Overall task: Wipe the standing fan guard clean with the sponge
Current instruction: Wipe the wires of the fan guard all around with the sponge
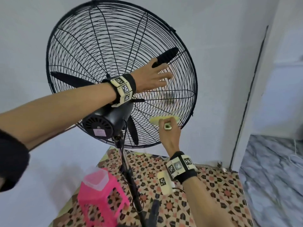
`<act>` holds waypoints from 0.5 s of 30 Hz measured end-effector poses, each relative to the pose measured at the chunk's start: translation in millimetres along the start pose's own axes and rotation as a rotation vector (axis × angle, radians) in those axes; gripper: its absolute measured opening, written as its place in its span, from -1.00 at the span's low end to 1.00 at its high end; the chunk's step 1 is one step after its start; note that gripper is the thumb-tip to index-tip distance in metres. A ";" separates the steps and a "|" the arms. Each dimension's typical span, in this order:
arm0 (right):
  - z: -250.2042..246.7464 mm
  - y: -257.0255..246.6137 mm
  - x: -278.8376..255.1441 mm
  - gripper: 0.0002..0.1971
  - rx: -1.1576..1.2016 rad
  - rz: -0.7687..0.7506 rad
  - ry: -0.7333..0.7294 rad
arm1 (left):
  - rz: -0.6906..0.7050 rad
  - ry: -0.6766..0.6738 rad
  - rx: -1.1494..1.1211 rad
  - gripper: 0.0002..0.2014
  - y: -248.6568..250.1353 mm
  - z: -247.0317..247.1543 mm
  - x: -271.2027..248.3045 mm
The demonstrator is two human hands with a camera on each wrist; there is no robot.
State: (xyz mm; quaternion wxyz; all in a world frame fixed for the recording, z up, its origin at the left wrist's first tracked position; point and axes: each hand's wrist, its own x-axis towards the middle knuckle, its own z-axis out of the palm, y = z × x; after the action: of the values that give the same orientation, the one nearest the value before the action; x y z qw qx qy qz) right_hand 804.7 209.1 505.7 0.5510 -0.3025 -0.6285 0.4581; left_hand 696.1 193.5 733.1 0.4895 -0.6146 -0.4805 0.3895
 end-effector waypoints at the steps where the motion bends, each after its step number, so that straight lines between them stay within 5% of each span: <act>1: -3.2 -7.1 0.4 -0.87 0.037 -0.095 0.042 | 0.007 0.001 0.000 -0.27 -1.6 0.3 -1.2; 3: -9.4 -20.4 3.2 -0.86 0.073 -0.277 0.125 | 0.014 0.014 0.013 -0.26 -2.6 2.0 -1.9; 5: -7.3 -21.1 6.5 -0.85 0.090 -0.295 0.146 | 0.019 -0.002 0.016 -0.27 -2.1 1.8 -3.0; 11: -9.2 7.5 2.3 -0.84 0.014 0.061 0.066 | 0.014 -0.050 -0.037 -0.31 -0.9 -4.0 -1.7; 15: -15.5 -12.2 13.6 -0.82 0.075 -0.243 0.132 | 0.002 -0.057 -0.038 -0.28 1.8 -3.9 -1.3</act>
State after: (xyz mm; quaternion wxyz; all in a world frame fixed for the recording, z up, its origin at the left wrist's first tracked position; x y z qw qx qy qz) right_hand 818.4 220.0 522.1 0.6533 -0.2331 -0.6054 0.3903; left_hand 699.9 191.2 732.2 0.4636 -0.6128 -0.5010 0.3982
